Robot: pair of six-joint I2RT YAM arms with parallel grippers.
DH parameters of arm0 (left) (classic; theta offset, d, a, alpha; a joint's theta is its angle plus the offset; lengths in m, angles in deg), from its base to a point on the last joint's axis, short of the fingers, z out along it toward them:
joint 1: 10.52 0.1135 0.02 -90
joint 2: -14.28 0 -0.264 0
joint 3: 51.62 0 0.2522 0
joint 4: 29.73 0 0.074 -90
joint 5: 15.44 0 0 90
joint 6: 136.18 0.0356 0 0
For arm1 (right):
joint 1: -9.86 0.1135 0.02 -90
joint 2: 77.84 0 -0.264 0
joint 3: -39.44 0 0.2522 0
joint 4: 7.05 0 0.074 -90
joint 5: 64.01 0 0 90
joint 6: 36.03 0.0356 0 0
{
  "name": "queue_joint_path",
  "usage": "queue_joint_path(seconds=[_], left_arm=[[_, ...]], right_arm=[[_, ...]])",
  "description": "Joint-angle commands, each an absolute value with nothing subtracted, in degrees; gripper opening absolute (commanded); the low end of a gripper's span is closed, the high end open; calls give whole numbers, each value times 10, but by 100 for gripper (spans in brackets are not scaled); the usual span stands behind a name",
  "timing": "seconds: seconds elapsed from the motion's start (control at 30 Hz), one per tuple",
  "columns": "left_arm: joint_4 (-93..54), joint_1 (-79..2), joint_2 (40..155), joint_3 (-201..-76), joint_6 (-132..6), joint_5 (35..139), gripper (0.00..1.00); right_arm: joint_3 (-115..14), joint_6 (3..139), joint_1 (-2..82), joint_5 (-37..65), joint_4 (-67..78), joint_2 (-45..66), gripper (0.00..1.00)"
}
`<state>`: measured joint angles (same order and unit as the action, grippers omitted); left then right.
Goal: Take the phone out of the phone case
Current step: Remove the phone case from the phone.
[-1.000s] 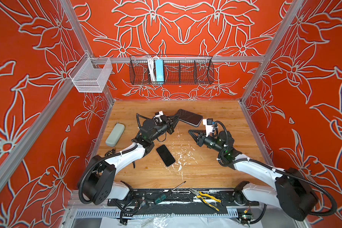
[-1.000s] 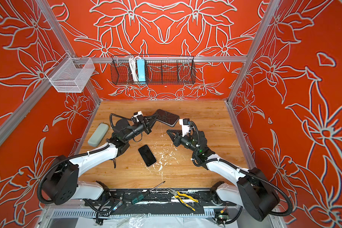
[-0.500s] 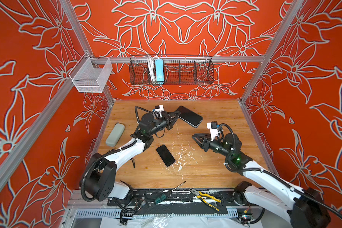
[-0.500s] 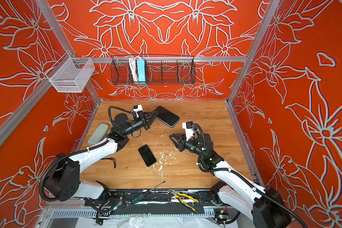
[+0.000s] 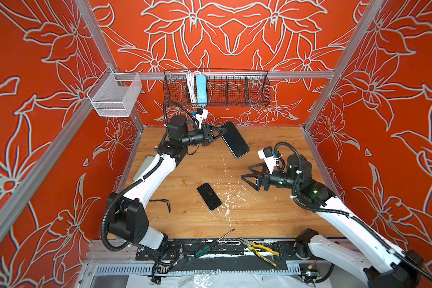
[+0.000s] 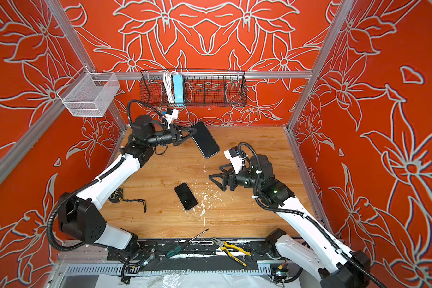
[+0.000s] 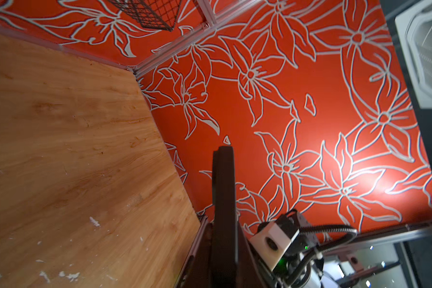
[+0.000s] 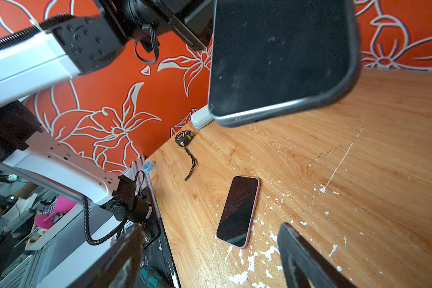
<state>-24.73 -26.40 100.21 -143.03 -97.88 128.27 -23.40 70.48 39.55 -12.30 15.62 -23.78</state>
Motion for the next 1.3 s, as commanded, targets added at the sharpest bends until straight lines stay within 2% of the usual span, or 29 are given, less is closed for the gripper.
queue_joint_path(seconds=[0.0,0.2,0.6,0.73,0.97,1.27], left_arm=[[-122,-263,995,-1482,-817,1353,0],[-16,-260,987,-1495,-693,1374,0],[10,-258,973,-1462,-581,1407,0],[36,-258,978,-1469,-534,1444,0],[200,-258,998,-1522,-359,1469,0],[295,-258,1034,-1579,-297,1498,0]], right_arm=[[-280,641,392,-175,241,-216,85],[-355,557,393,-186,350,-193,79],[-412,468,393,-198,505,-164,74],[-413,466,392,-188,514,-165,74],[-425,432,392,-165,558,-154,74],[-401,421,394,-176,521,-143,71]])
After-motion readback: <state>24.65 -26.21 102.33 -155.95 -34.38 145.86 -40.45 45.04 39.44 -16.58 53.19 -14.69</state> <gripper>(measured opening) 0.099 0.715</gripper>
